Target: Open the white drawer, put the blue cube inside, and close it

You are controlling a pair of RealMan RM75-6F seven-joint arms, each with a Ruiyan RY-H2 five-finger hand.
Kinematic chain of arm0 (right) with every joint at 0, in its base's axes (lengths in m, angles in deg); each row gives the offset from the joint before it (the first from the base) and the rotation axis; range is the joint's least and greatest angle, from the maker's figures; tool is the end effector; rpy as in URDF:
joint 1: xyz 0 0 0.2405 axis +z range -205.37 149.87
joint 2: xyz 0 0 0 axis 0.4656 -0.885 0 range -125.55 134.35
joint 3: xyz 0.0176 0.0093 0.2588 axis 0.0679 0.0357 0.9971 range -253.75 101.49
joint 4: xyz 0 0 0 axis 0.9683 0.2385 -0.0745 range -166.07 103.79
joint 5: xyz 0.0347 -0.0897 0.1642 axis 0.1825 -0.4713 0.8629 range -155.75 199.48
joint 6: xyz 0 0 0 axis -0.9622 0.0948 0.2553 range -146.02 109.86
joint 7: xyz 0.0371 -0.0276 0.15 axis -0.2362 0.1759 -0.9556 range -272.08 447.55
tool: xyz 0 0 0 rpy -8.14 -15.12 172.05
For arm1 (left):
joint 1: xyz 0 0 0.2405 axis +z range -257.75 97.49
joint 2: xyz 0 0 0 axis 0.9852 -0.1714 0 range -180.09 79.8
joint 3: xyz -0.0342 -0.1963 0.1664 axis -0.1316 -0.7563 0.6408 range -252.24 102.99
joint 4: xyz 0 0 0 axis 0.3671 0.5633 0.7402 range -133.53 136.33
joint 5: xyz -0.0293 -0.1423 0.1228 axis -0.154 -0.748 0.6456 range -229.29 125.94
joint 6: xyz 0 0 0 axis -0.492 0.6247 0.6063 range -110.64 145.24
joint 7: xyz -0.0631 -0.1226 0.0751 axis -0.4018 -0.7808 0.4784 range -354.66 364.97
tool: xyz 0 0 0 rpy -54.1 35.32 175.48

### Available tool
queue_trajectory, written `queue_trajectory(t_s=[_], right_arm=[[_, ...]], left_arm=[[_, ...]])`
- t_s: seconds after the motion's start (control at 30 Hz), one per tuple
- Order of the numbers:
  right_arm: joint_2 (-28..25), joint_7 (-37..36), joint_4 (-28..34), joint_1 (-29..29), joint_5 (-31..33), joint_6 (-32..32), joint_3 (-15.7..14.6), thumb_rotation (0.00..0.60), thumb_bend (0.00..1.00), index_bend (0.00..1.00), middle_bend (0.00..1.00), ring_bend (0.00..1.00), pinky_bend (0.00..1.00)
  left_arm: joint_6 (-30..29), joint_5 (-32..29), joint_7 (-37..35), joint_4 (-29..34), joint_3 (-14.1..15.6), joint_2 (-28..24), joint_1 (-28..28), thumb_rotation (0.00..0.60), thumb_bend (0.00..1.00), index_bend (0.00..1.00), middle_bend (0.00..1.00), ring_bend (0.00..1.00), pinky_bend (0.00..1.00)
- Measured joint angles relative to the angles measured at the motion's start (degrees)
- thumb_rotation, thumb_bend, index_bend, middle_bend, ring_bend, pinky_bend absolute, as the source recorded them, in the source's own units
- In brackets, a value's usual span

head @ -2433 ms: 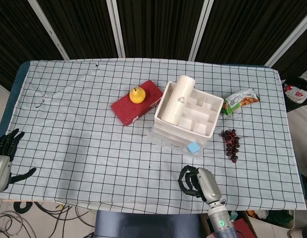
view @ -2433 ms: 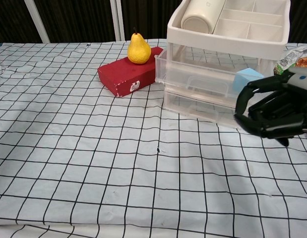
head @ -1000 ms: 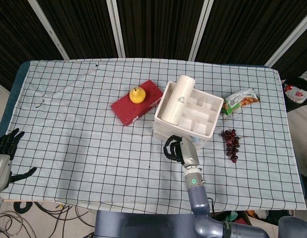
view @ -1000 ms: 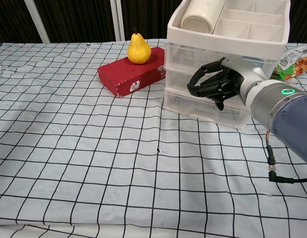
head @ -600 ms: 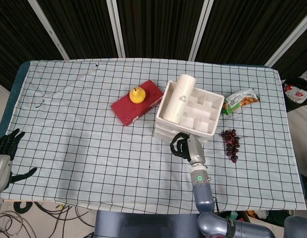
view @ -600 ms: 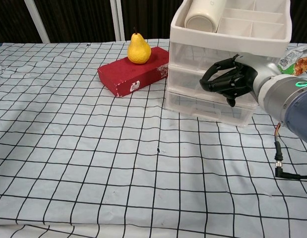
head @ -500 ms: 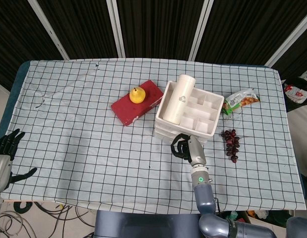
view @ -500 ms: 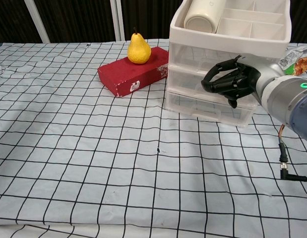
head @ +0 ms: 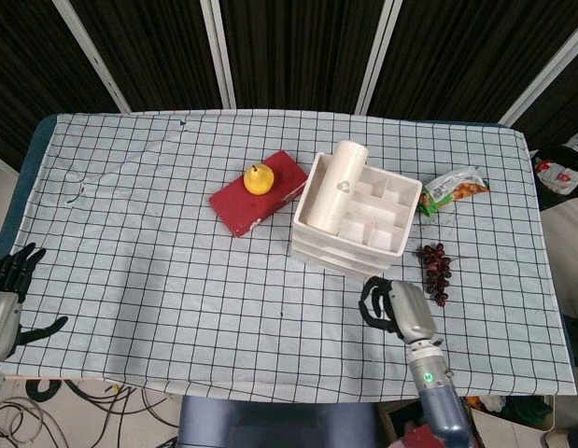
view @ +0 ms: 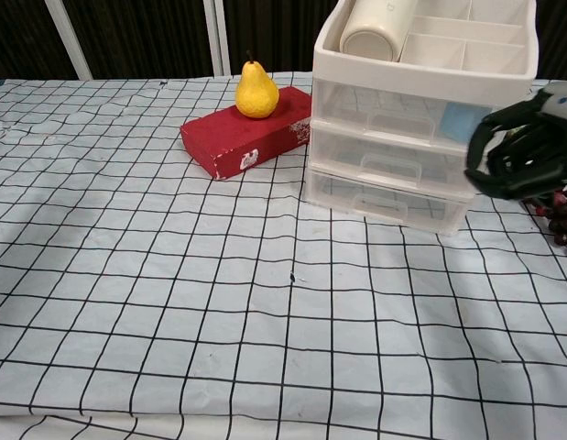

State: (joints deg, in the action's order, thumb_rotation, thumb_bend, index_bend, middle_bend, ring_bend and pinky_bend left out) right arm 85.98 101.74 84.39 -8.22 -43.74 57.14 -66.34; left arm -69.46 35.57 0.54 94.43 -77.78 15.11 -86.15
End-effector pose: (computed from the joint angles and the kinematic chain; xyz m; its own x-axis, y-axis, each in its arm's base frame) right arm -0.1720 -0.2478 0.0666 -0.0917 -0.2108 0.9732 -0.9948 -0.0251 -0.0991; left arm -0.2934 0.1992 0.1751 0.2898 -0.0326 0.9565 0.9551 -0.0554 -0.2912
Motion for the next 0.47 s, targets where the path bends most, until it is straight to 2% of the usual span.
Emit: queue_trajectory(t_s=[0.03, 0.07, 0.1, 0.13, 0.2, 0.27, 0.3, 0.47], right_arm=[[-1.9, 0.0, -0.2, -0.7, -2.3, 0.6, -1.0, 0.600, 0.49, 0.61, 0.58, 0.63, 0.55], [-3.9, -0.2, -0.5, -1.5, -4.7, 1.2, -2.1, 0.600, 0.45, 0.52, 0.48, 0.54, 0.46], [-6.7, -0.5, -1.1, -2.6, -7.7, 2.1, -3.5, 0.600, 0.39, 0.41, 0.37, 0.44, 0.37], [-8.8, -0.8, -1.7, -3.4, -9.9, 2.9, -4.5, 0.600, 0.36, 0.32, 0.31, 0.37, 0.32], [-13.3, -1.5, -3.8, -5.5, -14.0, 5.0, -6.8, 0.600, 0.27, 0.09, 0.13, 0.19, 0.22], [-16.0, -2.1, -5.9, -7.2, -16.3, 7.0, -8.3, 0.600, 0.22, 0.01, 0.04, 0.07, 0.19], [-17.1, -2.3, -7.5, -8.1, -17.5, 8.2, -9.0, 0.600, 0.20, 0.00, 0.01, 0.03, 0.18], [-18.3, -2.6, -14.1, -10.9, -21.6, 13.0, -10.3, 0.600, 0.16, 0.00, 0.00, 0.00, 0.16]], left_arm=[[0.0, 0.0, 0.2, 0.0, 0.0, 0.0, 0.0, 0.600, 0.05, 0.00, 0.00, 0.00, 0.00], [0.0, 0.0, 0.4, -0.1, 0.0, 0.1, 0.0, 0.600, 0.05, 0.00, 0.00, 0.00, 0.00], [-0.1, 0.1, 0.7, -0.1, 0.0, 0.1, 0.0, 0.600, 0.05, 0.00, 0.00, 0.00, 0.00], [-0.1, 0.1, 1.0, -0.1, 0.1, 0.2, 0.0, 0.600, 0.05, 0.00, 0.00, 0.00, 0.00], [-0.1, 0.1, 1.7, -0.1, 0.1, 0.2, 0.1, 0.600, 0.05, 0.00, 0.00, 0.00, 0.00], [-0.1, 0.0, 2.2, -0.2, 0.2, 0.2, 0.1, 0.600, 0.05, 0.00, 0.00, 0.00, 0.00], [-0.1, 0.0, 2.5, -0.2, 0.2, 0.3, 0.1, 0.600, 0.05, 0.00, 0.00, 0.00, 0.00], [-0.1, -0.4, 3.3, -0.3, 0.1, 0.3, 0.2, 0.600, 0.05, 0.00, 0.00, 0.00, 0.00]])
